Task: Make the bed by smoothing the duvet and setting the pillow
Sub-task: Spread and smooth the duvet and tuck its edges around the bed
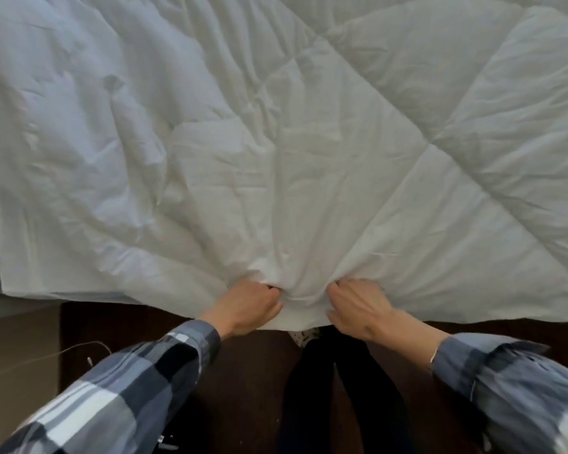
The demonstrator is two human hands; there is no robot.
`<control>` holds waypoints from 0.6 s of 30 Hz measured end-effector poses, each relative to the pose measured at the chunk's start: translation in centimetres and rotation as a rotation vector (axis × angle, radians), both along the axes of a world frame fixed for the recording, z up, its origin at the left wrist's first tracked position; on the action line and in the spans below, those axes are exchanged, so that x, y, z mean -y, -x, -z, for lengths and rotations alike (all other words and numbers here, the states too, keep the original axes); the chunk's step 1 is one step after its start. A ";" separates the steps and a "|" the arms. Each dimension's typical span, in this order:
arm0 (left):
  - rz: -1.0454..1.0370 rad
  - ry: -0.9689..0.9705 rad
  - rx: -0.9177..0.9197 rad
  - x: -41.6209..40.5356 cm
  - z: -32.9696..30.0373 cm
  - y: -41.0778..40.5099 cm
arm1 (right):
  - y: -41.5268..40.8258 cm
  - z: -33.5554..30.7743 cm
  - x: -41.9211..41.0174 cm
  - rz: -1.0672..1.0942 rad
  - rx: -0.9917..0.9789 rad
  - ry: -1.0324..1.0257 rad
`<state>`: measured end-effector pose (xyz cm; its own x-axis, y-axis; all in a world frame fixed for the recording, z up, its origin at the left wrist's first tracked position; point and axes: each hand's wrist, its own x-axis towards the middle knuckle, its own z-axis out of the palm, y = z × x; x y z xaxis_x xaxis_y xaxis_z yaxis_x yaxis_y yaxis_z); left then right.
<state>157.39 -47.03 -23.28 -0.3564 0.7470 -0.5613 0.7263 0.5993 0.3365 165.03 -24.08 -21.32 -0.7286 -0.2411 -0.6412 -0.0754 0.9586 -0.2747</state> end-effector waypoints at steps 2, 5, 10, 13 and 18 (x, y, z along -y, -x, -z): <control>-0.033 -0.050 -0.090 0.4 -0.2 0.3 | 1.5 -0.1 0.9 -0.010 -0.052 -0.014; -0.287 -0.092 -0.212 2.4 -0.8 1.2 | 3.5 0.5 2.5 0.037 -0.119 -0.044; -0.870 0.120 -0.372 9.4 -2.7 6.4 | 6.5 -0.4 4.7 0.083 -0.134 0.018; -1.158 0.228 -0.513 14.5 -4.4 10.6 | 8.7 -1.6 7.4 0.113 -0.191 0.045; -1.644 0.086 -0.391 20.8 -4.4 16.7 | 13.2 -1.8 15.2 0.162 -0.308 0.037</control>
<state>140.73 -67.83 -18.92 -0.7858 -0.5543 -0.2742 -0.6132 0.7560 0.2291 151.79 -39.25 -19.47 -0.9172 -0.1254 -0.3782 -0.0080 0.9548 -0.2972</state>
